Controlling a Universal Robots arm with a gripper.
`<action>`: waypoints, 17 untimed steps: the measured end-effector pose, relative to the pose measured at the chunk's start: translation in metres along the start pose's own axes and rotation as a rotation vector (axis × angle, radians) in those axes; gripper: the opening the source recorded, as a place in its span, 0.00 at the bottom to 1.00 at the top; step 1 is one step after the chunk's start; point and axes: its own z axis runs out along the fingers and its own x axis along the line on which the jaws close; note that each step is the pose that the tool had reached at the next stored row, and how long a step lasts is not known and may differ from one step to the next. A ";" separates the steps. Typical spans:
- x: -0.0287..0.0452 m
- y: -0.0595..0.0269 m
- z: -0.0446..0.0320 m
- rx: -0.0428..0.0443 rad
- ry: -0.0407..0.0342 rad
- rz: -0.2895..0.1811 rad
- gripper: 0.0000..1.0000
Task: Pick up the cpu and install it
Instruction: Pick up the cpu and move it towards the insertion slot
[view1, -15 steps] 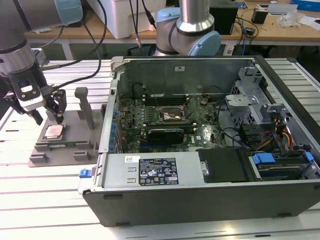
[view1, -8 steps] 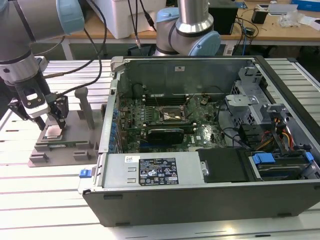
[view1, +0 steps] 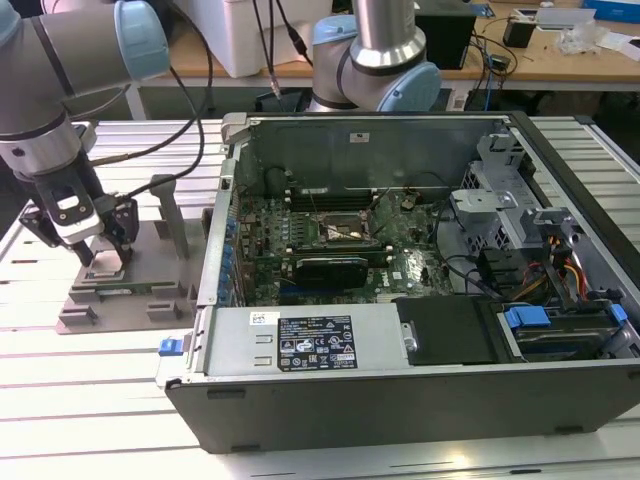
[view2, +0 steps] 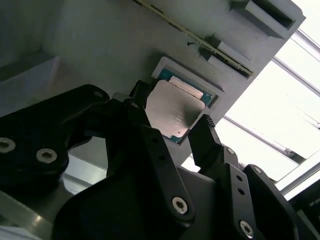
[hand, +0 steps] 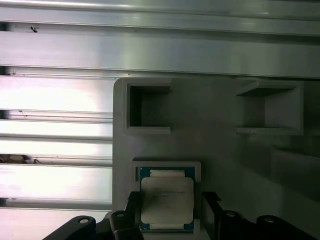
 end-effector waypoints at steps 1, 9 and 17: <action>0.0006 -0.0001 0.0006 0.0000 0.0002 0.000 0.60; 0.0021 0.0000 0.0102 0.0001 0.0003 -0.001 0.60; 0.0021 0.0000 0.0107 0.0001 0.0003 -0.001 0.54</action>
